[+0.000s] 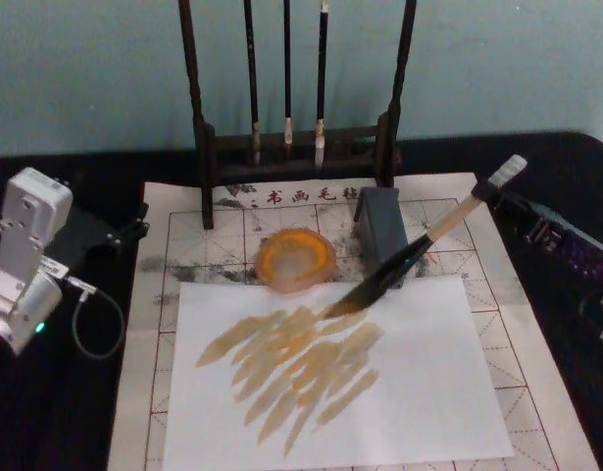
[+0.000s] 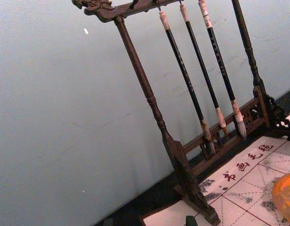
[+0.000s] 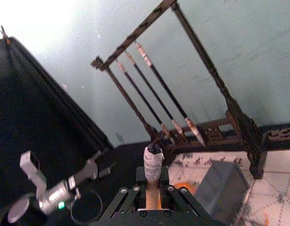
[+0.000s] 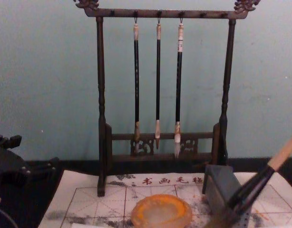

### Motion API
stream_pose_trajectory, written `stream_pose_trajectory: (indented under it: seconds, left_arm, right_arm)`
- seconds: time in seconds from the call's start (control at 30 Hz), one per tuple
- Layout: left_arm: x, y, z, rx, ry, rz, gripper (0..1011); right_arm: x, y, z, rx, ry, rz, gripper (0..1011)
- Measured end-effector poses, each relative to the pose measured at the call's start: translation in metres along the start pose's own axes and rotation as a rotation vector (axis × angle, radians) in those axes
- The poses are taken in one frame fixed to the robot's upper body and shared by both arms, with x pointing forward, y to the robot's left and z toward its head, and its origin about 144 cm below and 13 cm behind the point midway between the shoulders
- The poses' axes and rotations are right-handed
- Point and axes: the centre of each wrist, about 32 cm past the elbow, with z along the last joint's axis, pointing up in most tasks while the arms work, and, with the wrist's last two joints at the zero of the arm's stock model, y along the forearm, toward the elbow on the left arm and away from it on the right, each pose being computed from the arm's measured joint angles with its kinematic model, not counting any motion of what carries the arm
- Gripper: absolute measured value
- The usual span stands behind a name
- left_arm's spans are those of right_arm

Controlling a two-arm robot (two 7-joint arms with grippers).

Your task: Pick up the brush from the inkstone, write on the paper, then place the brush back to its original position.

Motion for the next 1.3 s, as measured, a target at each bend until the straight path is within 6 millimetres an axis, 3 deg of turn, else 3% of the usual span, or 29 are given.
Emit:
stream_pose_trajectory:
  seconds: [0.37, 1.3]
  left_arm:
    - [0.000, 0.000, 0.000, 0.000, 0.000, 0.000, 1001]
    - [0.000, 0.000, 0.000, 0.000, 0.000, 0.000, 1001]
  right_arm:
    - [-0.003, -0.012, 0.011, -0.058, -0.136, 0.005, 174]
    - [-0.014, -0.013, 0.023, -0.132, -0.347, 0.034, 174]
